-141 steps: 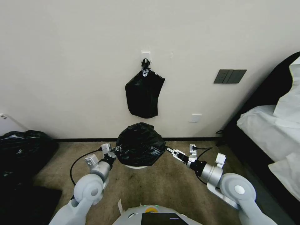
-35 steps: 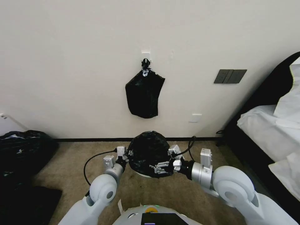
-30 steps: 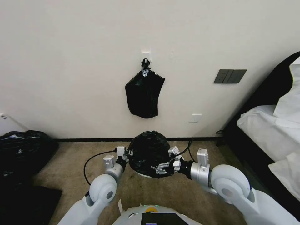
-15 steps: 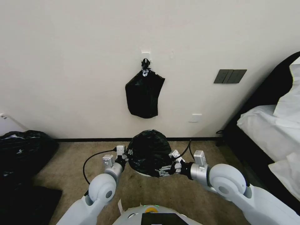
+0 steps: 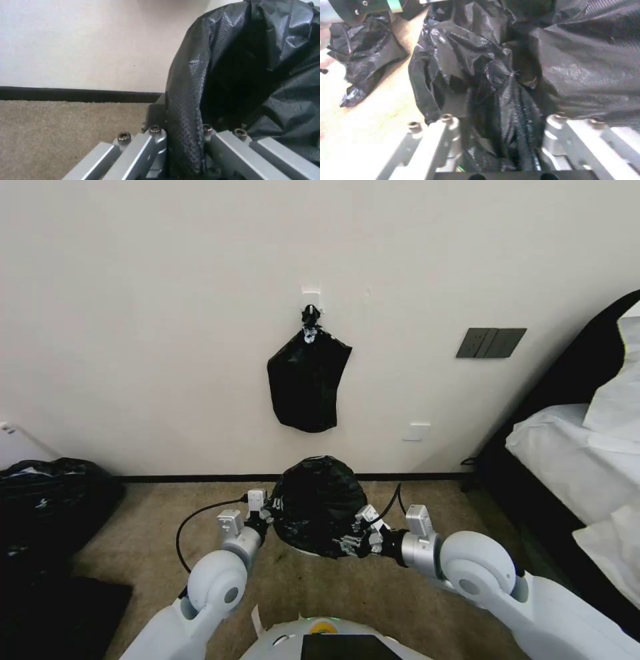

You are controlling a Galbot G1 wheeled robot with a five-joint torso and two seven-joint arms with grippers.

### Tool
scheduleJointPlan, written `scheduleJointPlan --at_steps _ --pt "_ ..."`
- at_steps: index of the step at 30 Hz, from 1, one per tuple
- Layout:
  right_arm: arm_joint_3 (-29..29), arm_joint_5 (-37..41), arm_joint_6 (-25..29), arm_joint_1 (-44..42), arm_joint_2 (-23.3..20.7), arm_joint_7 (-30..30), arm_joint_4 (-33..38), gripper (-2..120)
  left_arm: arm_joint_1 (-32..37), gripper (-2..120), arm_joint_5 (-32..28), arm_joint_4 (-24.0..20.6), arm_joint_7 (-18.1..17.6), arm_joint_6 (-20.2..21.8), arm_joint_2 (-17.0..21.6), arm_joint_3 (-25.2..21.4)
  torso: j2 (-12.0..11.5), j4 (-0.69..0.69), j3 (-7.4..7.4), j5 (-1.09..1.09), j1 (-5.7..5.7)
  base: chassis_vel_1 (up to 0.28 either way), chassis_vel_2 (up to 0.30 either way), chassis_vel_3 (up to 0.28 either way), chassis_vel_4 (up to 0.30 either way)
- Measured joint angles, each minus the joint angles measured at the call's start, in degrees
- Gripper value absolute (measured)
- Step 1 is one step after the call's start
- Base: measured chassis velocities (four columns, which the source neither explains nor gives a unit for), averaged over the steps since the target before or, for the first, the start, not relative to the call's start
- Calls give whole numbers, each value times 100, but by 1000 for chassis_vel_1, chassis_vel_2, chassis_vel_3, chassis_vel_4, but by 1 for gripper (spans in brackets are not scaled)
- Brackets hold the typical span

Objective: Place a trash bag onto the trash bin.

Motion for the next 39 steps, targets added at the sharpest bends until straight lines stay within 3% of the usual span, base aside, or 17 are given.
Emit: scheduleJointPlan --at_steps 2,5,8,21,29,39 --pt "-4 -1 0 1 -1 0 1 27 0 2 0 0 0 0 0 1 0 0 0 0 0 0 0 0 0" --pt "-22 -3 1 15 -3 1 37 12 1 2 1 5 0 -2 -9 1 0 -1 0 0 0 0 0 0 0" --pt "-39 -2 3 21 1 9 74 7 -10 2 -1 28 -8 -3 -21 -2 0 0 0 0 0 0 0 0 0" --pt "49 -639 46 -135 -17 -70 374 5 -135 2 -332 100 -144 50 -47 -177 0 0 0 0 0 0 0 0 0" --pt "94 -1194 428 -459 33 -243 552 5 -233 2 -581 194 -254 103 -75 -217 0 -1 0 0 0 0 0 0 0" --pt "44 -1309 572 -702 155 -250 605 7 -216 2 -685 160 -274 117 -63 -261 0 0 0 0 0 0 0 0 0"
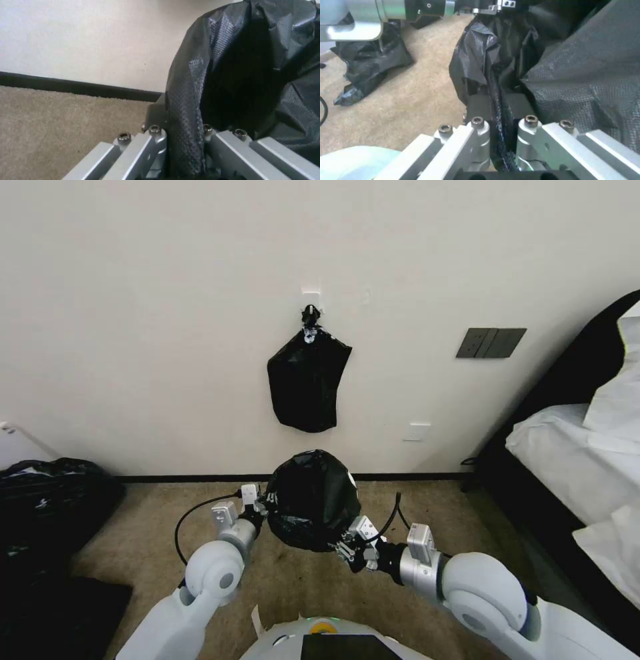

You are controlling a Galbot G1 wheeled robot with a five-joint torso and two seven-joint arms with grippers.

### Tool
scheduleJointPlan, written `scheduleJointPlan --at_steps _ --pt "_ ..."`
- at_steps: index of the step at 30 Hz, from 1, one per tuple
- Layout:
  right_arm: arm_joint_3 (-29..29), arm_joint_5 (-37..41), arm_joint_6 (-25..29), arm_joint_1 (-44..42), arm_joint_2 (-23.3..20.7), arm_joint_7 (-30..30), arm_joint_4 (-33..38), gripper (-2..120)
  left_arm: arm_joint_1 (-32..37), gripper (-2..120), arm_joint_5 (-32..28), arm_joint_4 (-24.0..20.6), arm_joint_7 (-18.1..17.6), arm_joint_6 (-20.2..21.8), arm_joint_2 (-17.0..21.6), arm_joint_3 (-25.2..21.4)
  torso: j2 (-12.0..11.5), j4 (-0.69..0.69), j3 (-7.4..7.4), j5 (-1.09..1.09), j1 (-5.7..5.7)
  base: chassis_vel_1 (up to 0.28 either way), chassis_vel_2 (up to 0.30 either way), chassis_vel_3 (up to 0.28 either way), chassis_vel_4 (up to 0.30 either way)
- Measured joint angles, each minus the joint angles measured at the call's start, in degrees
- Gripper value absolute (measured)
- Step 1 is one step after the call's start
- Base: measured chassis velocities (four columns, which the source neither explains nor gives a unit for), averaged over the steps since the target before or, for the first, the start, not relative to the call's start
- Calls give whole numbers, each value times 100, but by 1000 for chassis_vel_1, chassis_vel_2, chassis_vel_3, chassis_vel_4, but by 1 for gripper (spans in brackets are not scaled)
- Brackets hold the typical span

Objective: Place a trash bag onto the trash bin.

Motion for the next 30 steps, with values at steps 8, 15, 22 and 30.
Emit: scheduleJointPlan --at_steps 8,15,22,30 --pt "-187 -388 16 -305 -9 -274 17 0 -210 2 -490 -46 -338 98 -47 -63 0 -1 0 -1 0 0 0 0 0" --pt "-470 -1154 244 -287 251 -343 -473 0 -235 2 -815 -220 -545 275 -14 -167 0 0 0 0 0 0 0 0 0" --pt "-485 -1639 484 -292 433 -328 -991 0 72 2 -898 -417 -595 490 159 -389 0 0 0 -1 0 0 0 0 0" --pt "-340 -1895 627 -231 436 -327 -1264 0 348 2 -1061 -522 -658 662 216 -543 0 1 0 0 0 0 0 0 0"
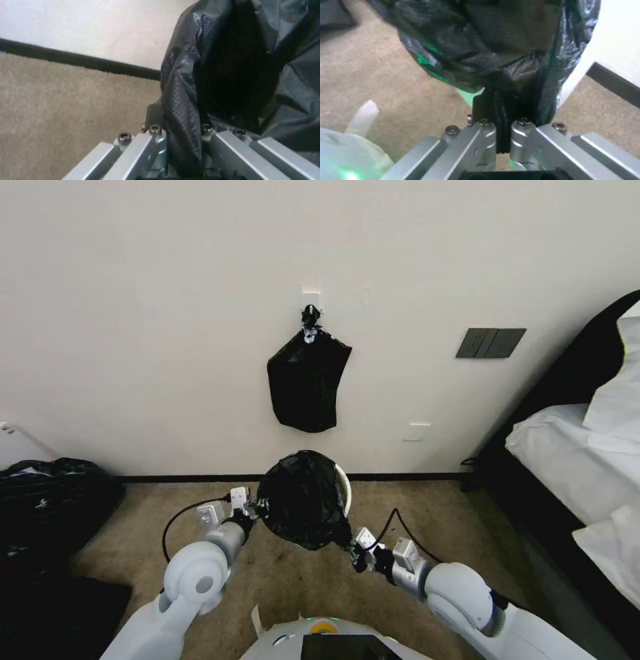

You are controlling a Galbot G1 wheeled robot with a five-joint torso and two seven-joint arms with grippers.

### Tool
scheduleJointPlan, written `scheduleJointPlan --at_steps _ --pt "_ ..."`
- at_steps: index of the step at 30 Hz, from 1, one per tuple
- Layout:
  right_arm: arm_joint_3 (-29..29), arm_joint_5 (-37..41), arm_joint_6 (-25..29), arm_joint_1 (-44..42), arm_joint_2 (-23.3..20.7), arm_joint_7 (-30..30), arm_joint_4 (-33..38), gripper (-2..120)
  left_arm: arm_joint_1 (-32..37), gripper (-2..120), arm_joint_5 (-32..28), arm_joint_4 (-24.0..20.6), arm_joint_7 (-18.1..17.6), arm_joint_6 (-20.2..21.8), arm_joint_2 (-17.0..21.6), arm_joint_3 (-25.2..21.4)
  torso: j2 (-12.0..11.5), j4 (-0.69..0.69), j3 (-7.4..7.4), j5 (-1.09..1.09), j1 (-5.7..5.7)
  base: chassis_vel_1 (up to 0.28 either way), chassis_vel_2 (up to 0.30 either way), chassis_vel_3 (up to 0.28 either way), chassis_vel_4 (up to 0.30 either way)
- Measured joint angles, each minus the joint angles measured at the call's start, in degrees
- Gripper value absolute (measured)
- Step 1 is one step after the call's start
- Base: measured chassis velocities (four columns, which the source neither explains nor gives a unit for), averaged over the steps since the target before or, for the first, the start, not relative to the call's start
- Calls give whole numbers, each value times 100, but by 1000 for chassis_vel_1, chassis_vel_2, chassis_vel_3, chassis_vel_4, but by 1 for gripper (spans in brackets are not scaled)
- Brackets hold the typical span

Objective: Place a trash bag onto the trash bin.

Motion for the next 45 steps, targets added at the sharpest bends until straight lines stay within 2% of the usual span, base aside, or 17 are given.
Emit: scheduleJointPlan --at_steps 6,10,13,14,17,18,22,23,26,28,29,30,31,36,40,44,45 --pt "28 -96 109 -128 50 -3 16 0 44 2 -47 36 -6 -27 -89 -71 0 -1 0 0 0 0 0 0 0" --pt "119 -101 189 -291 108 -25 134 6 8 2 -66 87 -10 -88 -142 -115 0 -1 0 0 0 0 0 0 0" --pt "311 -107 302 -559 150 -50 268 19 -61 2 -110 151 -5 -131 -151 -190 0 -1 0 0 0 0 0 0 0" --pt "311 -107 302 -559 150 -50 268 19 -61 2 -110 151 -5 -131 -151 -190 0 -1 0 0 0 0 0 0 0" --pt "541 -104 379 -839 206 -95 477 34 -153 2 -186 263 -2 -152 -143 -277 0 -1 0 0 0 0 0 0 0" --pt "541 -104 379 -839 206 -95 477 34 -153 2 -186 263 -2 -152 -143 -277 0 -1 0 0 0 0 0 0 0" --pt "841 63 381 -1163 223 -163 778 52 -325 2 -291 381 -1 -163 -111 -361 0 -2 0 0 0 0 0 0 0" --pt "841 63 381 -1163 223 -163 778 52 -325 2 -291 381 -1 -163 -111 -361 0 -2 0 0 0 0 0 0 0" --pt "1213 450 377 -1376 310 -226 884 67 -398 2 -395 444 -1 -166 -65 -435 0 -2 0 -1 0 0 0 0 0" --pt "1330 651 379 -1394 366 -225 882 70 -399 2 -413 454 0 -166 -51 -450 0 -2 0 -1 0 0 0 0 0" --pt "1486 935 379 -1380 439 -223 847 77 -392 2 -430 459 8 -166 -34 -462 0 -1 0 0 0 0 0 0 0" --pt "1747 1559 331 -1221 572 -224 759 90 -372 2 -452 465 25 -166 -10 -476 0 -1 0 0 0 0 0 0 0" --pt "1802 1808 277 -1114 599 -229 704 95 -367 2 -460 463 32 -166 -5 -476 0 -1 0 0 0 0 0 0 0" --pt "1797 2171 75 -800 637 -356 532 99 -359 2 -467 426 41 -166 -4 -470 0 0 0 0 0 0 0 0 0" --pt "1627 2205 -34 -625 663 -529 406 94 -333 2 -466 391 51 -162 -10 -451 0 -1 0 0 0 0 0 0 0" --pt "1364 2218 -106 -387 714 -571 289 81 -241 2 -446 349 101 -156 -14 -442 0 0 0 0 0 0 0 0 0" --pt "1364 2218 -106 -387 714 -571 289 81 -241 2 -446 349 101 -156 -14 -442 0 0 0 0 0 0 0 0 0"
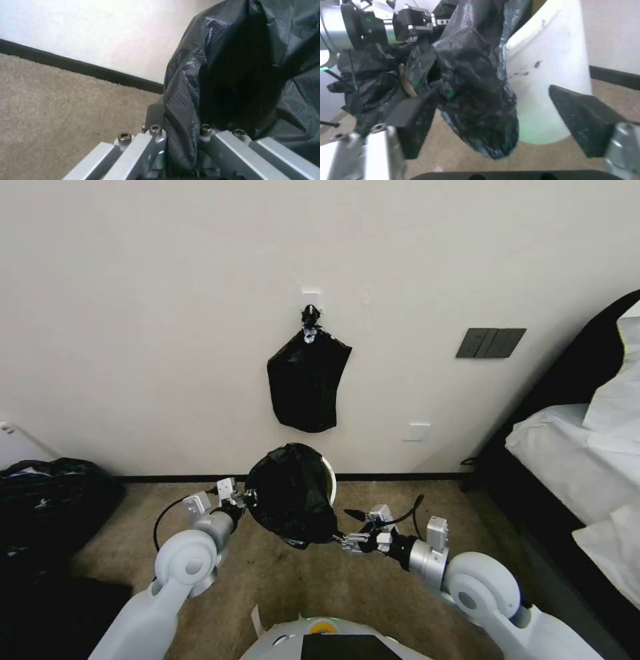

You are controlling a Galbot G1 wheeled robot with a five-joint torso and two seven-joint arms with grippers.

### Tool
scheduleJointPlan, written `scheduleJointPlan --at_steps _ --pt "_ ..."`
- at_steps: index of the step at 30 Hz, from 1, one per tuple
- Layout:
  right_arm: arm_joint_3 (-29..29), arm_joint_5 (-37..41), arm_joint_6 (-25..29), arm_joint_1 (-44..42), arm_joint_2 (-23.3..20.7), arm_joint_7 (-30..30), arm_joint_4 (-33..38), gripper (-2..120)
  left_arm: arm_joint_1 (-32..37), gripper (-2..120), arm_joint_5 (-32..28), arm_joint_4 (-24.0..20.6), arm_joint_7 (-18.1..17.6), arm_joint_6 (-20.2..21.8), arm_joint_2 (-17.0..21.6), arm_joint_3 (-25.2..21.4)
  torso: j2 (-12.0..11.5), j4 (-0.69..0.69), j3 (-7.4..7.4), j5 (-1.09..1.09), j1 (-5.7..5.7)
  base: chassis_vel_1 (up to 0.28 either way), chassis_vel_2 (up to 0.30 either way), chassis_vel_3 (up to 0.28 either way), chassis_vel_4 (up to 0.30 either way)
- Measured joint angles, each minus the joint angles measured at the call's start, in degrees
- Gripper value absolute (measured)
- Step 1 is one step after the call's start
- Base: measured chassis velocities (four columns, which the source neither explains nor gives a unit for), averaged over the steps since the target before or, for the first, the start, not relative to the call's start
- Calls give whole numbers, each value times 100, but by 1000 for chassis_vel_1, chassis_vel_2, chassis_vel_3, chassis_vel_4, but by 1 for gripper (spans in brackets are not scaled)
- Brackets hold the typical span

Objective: Place a trash bag onto the trash bin.

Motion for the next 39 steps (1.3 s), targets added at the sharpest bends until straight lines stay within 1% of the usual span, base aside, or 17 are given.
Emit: scheduleJointPlan --at_steps 1,2,4,8,9,12,13,15,17,18,20,23,29,32,34,37,39 --pt "-44 0 -12 55 7 4 -36 79 11 2 6 -5 5 1 -2 4 0 0 0 0 0 0 0 0 0" --pt "-83 15 -22 113 11 13 -84 72 21 2 12 -9 9 2 -6 6 0 0 0 -1 0 0 0 0 0" --pt "-96 31 -36 137 11 14 -109 68 25 2 15 -12 13 2 -7 6 0 0 0 0 0 0 0 0 0" --pt "-125 75 -60 161 5 14 -146 49 32 2 20 -15 25 4 -15 6 0 -1 0 -1 0 0 0 0 0" --pt "-125 75 -60 161 5 14 -146 49 32 2 20 -15 25 4 -15 6 0 -1 0 -1 0 0 0 0 0" --pt "-127 76 -60 159 3 14 -147 37 32 2 21 -16 26 7 -17 6 0 0 0 -1 0 0 0 0 0" --pt "-127 76 -60 159 3 14 -147 37 32 2 21 -16 26 7 -17 6 0 0 0 -1 0 0 0 0 0" --pt "-127 75 -60 156 1 14 -147 25 32 2 22 -16 27 8 -17 6 0 -1 0 -1 0 0 0 0 0" --pt "-127 75 -60 155 1 15 -147 22 32 2 23 -16 28 8 -17 6 0 -1 0 -1 0 0 0 0 0" --pt "-127 74 -61 154 0 15 -147 16 32 2 23 -16 28 9 -17 6 0 0 0 -1 0 0 0 0 0" --pt "-127 73 -61 152 -1 16 -147 9 33 2 24 -17 28 10 -17 6 0 -1 0 -1 0 0 0 0 0" --pt "-229 112 -68 184 -22 44 -171 6 12 2 37 32 32 10 -34 16 0 -1 0 0 0 0 0 0 0" --pt "-231 322 -68 174 -20 276 -175 6 0 2 50 63 35 7 -55 24 0 -1 0 -1 0 0 0 0 0" --pt "-139 440 -19 100 -10 525 -144 0 5 2 57 77 40 -1 -61 13 0 -1 0 0 0 0 0 0 0" --pt "-92 475 -10 74 -10 599 -130 0 11 2 59 77 44 -3 -61 8 0 -1 0 0 0 0 0 0 0" --pt "248 758 -12 -57 -5 943 -57 0 52 2 73 77 59 -19 -53 -10 0 -1 0 0 0 0 0 0 0" --pt "329 842 -20 -85 -5 998 -42 0 58 2 75 77 63 -23 -51 -12 0 0 0 0 0 0 0 0 0"
